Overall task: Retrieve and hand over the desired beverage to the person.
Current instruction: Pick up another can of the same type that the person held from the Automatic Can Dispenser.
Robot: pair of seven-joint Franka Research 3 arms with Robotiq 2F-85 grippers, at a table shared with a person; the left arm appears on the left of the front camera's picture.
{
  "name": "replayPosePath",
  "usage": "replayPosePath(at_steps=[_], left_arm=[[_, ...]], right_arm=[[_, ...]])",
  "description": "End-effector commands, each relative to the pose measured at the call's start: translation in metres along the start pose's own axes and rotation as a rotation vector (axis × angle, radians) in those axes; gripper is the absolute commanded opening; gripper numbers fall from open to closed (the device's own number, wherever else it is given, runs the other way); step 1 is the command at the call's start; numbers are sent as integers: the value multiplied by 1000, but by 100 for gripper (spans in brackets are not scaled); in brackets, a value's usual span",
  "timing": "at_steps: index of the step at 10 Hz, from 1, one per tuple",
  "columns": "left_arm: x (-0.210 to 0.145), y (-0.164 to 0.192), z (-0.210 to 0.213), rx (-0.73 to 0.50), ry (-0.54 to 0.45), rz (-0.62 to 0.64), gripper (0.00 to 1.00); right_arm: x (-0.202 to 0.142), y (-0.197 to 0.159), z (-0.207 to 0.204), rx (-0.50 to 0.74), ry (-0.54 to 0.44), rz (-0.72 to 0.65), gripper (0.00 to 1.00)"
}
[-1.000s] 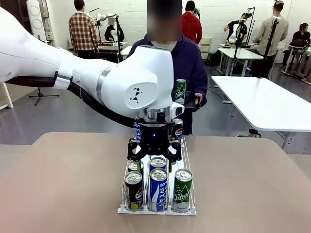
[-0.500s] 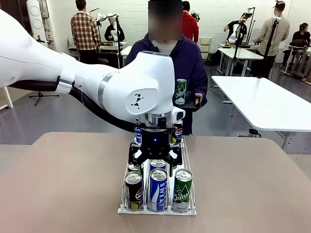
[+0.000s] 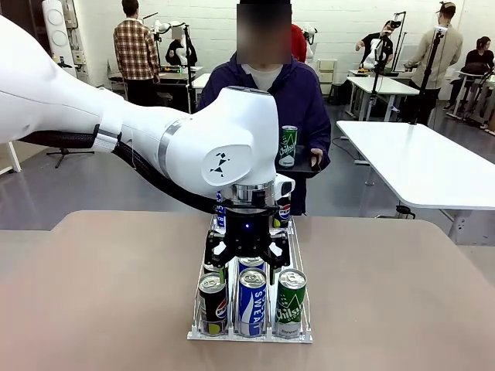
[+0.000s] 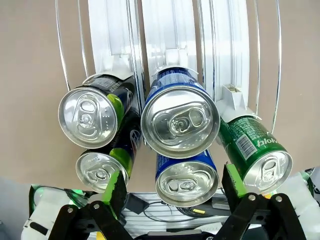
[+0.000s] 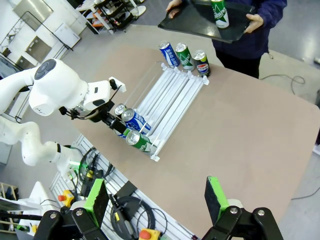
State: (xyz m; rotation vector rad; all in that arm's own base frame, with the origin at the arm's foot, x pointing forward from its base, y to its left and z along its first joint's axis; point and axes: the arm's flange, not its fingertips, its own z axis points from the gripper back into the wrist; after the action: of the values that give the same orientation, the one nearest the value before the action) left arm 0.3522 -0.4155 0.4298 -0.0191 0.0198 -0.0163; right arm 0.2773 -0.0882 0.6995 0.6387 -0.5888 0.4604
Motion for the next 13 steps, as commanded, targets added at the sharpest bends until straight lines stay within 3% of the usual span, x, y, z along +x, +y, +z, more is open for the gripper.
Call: replayPosePath(at_steps=[1,2,3,4,5,6,9,11,12,13], left_arm=[[-3,-2,0,-23,-4,-23,100],[-3,-2,0,-18,-2,-31,46],[-4,-1,0,-17,1,-32,46],[-4,-1,-1,-15,6,-36,0],[-4,-1,-1,-14,9,-37,43],[-4,-1,-2,-15,11,-38,0],[-4,-1,-2,-14,19,-40,4],[-5,-1,-1,-9,20,-45,0],[-7,-2,5,-9,14,-56,4],[-12,-6,19,53,32,-32,0]], right_arm=[[0,-3,-2,8,2,12,100],[0,-3,-2,8,2,12,100],[0,-3,-2,8,2,12,100],[0,-3,-2,8,2,12,100],[0,-3,-2,8,2,12,100],[0,-3,-2,8,2,12,100],[0,-3,-2,8,2,12,100],[0,-3,-2,8,2,12,100],[0,-3,-2,8,2,12,100],[0,-3,-2,8,2,12,100]])
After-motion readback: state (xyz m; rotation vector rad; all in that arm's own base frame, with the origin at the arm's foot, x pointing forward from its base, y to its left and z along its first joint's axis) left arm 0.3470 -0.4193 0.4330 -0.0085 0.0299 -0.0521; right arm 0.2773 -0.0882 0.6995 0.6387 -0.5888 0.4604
